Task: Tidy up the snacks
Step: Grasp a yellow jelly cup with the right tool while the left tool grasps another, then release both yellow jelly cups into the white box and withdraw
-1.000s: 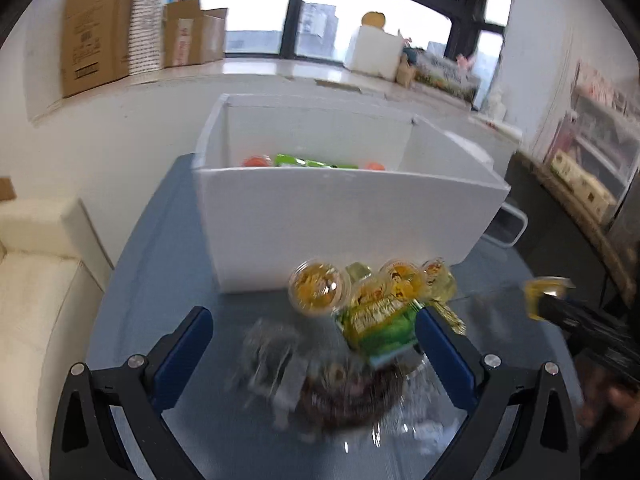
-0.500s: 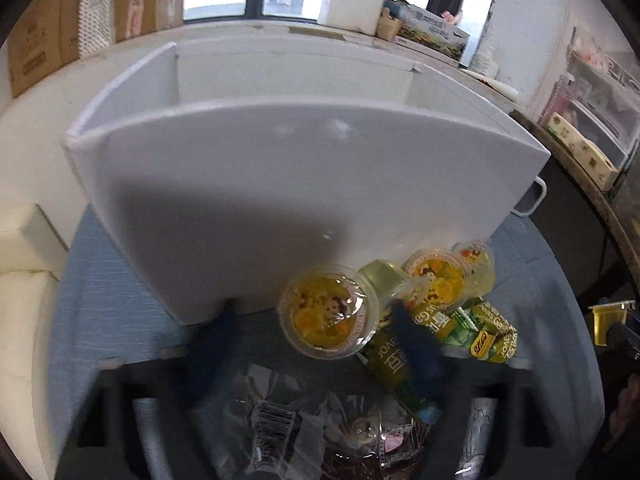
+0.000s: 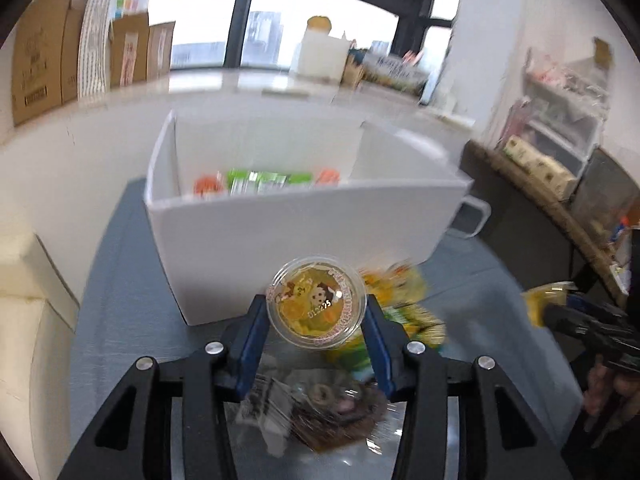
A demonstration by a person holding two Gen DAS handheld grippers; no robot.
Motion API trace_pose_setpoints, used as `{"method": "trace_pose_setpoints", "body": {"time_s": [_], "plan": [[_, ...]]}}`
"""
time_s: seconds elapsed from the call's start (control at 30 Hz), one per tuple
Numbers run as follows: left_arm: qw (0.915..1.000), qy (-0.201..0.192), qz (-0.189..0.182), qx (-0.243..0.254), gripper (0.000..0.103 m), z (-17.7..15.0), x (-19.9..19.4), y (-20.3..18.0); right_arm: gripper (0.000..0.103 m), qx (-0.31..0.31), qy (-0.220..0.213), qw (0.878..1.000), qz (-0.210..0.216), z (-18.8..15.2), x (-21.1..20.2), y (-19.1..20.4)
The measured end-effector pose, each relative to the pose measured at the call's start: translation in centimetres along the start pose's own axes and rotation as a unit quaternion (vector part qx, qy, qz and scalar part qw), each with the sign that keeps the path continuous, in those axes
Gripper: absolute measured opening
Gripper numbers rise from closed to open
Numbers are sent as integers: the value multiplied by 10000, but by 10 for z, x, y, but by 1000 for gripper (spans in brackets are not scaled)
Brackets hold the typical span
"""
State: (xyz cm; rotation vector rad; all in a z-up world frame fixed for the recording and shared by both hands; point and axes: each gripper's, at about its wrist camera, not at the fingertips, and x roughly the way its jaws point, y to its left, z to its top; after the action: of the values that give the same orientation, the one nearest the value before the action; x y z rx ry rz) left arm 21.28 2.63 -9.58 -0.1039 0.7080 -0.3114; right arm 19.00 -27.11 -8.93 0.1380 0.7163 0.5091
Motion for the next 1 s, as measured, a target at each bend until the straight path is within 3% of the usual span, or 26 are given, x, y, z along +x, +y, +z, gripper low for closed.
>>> {"method": "trace_pose_setpoints", "body": {"time_s": [0.2,0.37,0.5,0.7,0.73,0.77,0.8,0.83,1.0], "plan": [[9983,-580,-112,-1,51,27,-50,-7,48,-189,-199,9995,155,29,0,18],[9965,-825,65,145,51,66,-54,1,48,-391,-489,9977,263,75,13,29],[9967,-762,219,158,51,100,-27,17,48,-366,-616,9971,238,121,39,27],[9979,-515,388,89,53,114,6,35,49,-572,-348,9977,-139,152,80,23],[9979,-464,440,107,62,114,10,36,51,-559,-280,9978,-213,152,85,21],[9976,-467,489,156,73,113,13,37,73,-522,-254,9980,-262,152,89,18],[9975,-458,504,178,102,111,15,37,90,-489,-216,9983,-241,152,91,15],[9974,-498,483,175,103,109,14,38,103,-417,-218,9985,-290,151,91,11],[9975,-531,463,110,103,98,8,44,103,-294,-436,9983,-264,137,70,-1]]}}
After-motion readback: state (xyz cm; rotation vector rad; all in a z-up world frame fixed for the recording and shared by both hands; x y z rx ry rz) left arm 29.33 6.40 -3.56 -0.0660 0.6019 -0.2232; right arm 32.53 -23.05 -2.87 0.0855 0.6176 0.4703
